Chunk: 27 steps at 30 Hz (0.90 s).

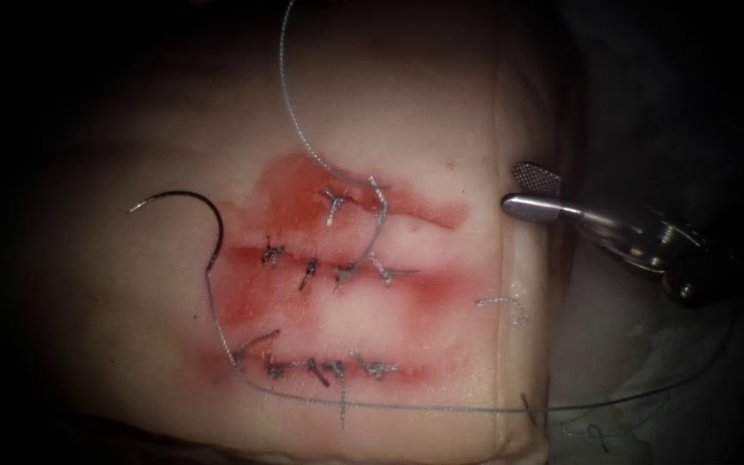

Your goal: Wound Closure

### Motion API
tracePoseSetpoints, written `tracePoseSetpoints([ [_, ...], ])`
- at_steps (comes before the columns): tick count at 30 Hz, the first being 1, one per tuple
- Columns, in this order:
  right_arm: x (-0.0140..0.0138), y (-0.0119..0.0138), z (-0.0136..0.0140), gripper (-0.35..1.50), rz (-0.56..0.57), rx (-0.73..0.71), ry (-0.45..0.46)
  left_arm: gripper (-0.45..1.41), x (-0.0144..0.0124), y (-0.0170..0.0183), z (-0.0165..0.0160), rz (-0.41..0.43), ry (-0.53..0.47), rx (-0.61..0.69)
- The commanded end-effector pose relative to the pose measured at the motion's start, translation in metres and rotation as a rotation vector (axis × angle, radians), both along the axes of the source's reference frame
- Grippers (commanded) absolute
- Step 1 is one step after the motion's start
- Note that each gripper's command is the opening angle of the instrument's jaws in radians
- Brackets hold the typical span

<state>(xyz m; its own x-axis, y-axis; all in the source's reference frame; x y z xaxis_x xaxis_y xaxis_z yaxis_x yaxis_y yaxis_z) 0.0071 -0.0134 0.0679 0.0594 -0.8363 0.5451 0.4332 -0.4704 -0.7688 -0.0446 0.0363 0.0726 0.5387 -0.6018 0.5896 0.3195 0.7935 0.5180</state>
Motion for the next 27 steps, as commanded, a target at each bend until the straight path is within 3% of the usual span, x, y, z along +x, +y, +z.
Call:
tracePoseSetpoints([
  [1, 0.0007, -0.0006, 0.0006, 1.43, 0.002, 0.005, 0.005, -0.45, -0.0006, 0.0009, 0.0001, 0.002, -0.002, -0.002],
  [2, 0.0008, -0.0008, 0.0007, 1.43, 0.005, 0.008, 0.006, -0.45, -0.0002, 0.0008, 0.0005, 0.022, 0.029, -0.01],
  [4, 0.0011, -0.0011, 0.001, 1.43, 0.008, 0.009, 0.007, 0.09, 0.0006, 0.0003, 0.0018, 0.039, 0.095, 0.013],
  [6, 0.0015, -0.0015, 0.0011, 1.43, 0.01, 0.007, 0.005, 0.26, 0.0011, -0.0002, 0.0029, 0.089, 0.131, 0.019],
  [10, 0.0022, -0.0022, 0.0008, 1.45, 0.018, 0.016, 0.006, 1.06, 0.0023, -0.0011, 0.0045, 0.21, 0.166, 0.077],
  [11, 0.0025, -0.0024, 0.0005, 1.47, 0.022, 0.021, 0.007, 1.06, 0.0028, -0.0011, 0.0044, 0.291, 0.18, 0.133],
  [12, 0.0026, -0.0025, 0.0004, 1.47, 0.024, 0.026, 0.009, 0.94, 0.0031, -0.0012, 0.0043, 0.336, 0.181, 0.167],
  [14, 0.0027, -0.0026, 0.0004, 1.47, 0.025, 0.026, 0.008, 0.88, 0.0036, -0.0015, 0.0041, 0.358, 0.185, 0.173],
  [15, 0.0028, -0.0027, 0.0004, 1.47, 0.028, 0.031, 0.009, 0.86, 0.0042, -0.0018, 0.004, 0.424, 0.157, 0.127],
  [22, 0.0029, -0.0029, 0.0005, 1.47, 0.031, 0.034, 0.01, 0.93, 0.0065, -0.0016, 0.0029, 0.537, 0.102, 0.068],
  [24, 0.003, -0.003, 0.0005, 1.47, 0.033, 0.039, 0.012, 0.91, 0.0076, -0.0018, 0.0025, 0.564, 0.124, 0.067],
  [26, 0.003, -0.0031, 0.0005, 1.47, 0.033, 0.039, 0.012, 0.91, 0.009, -0.0018, 0.0024, 0.599, 0.21, 0.075],
  [27, 0.003, -0.0032, 0.0005, 1.47, 0.033, 0.038, 0.012, 0.88, 0.0104, -0.0018, 0.0024, 0.574, 0.306, 0.104],
])
